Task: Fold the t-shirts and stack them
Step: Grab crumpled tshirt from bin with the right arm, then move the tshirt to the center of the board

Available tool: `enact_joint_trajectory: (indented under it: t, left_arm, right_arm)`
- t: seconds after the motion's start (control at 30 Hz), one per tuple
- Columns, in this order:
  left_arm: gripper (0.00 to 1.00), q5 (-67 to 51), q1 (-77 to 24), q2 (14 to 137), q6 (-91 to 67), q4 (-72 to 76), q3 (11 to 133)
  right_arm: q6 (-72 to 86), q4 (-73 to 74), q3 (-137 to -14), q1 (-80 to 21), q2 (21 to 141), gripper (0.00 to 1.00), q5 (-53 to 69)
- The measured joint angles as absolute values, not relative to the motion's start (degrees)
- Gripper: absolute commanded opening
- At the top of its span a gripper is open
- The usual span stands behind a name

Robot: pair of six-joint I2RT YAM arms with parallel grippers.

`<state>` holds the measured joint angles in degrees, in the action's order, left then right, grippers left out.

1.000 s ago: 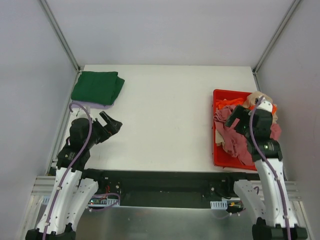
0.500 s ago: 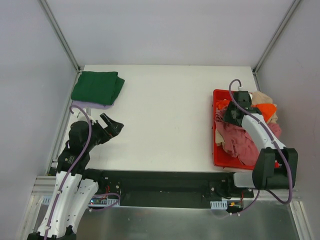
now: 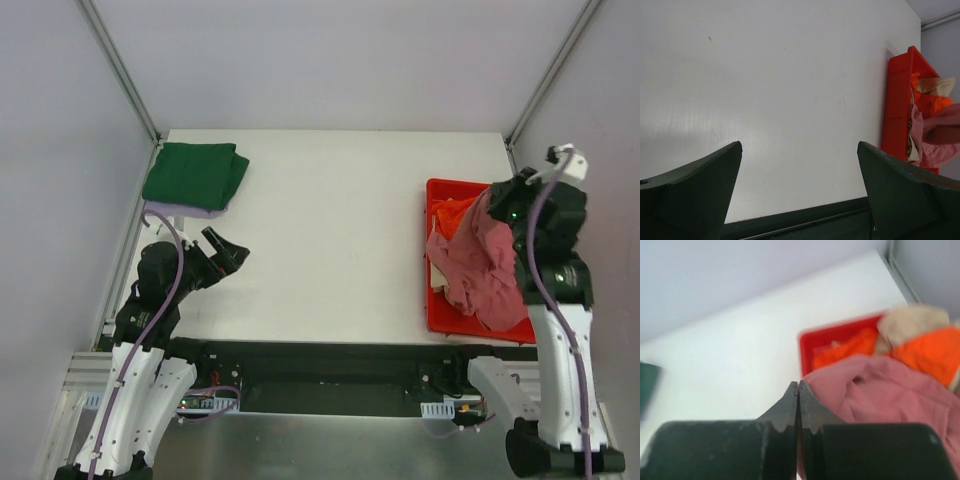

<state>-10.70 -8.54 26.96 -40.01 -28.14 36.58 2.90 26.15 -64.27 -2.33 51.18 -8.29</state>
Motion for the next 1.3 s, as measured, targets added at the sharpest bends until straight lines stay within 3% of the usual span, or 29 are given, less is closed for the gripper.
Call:
enact_joint_trajectory:
  t: [0.2, 0.37, 0.57, 0.87, 1.0, 1.1, 1.3]
  left_arm:
    - [0.99, -11.88, -8.54, 26.98, -40.03, -28.12, 36.60]
    - [0.99, -12.16, -8.54, 27.94, -40.10, -28.14, 37.19]
    - [0.99, -12.97, -8.54, 29.93, -40.10, -28.03, 40.25]
    - [0.99, -13.21, -8.54, 31.57, -40.18, -27.46, 42.04]
    - [0.99, -12.99, -8.54, 31.48, -42.09, -27.20, 41.23]
    - [0.99, -12.91, -8.54, 31.51, -42.96, -27.29, 40.38]
    - [0.99, -11.35, -8.54, 31.55, -44.16, -27.46, 40.34]
  right_arm:
    - [4.91, 25.69, -83.57, -2.35, 46.52, 0.01, 3.70]
    - [10.63, 24.69, -110.61, -4.10, 59.64, 0.01, 17.58]
    - [16.60, 20.29, -143.13, -17.32, 81.93, 0.01, 25.26]
    - [6.85, 14.81, -133.97, -42.17, 90.74, 0.01, 10.74]
    - [-0.36, 14.17, -140.29, -50.39, 101.82, 0.01, 2.35]
    - [-2.52, 13.32, -143.90, -52.99, 108.01, 0.01, -1.04]
    - [-4.23, 10.72, -139.55, -53.12, 107.33, 0.01, -4.16]
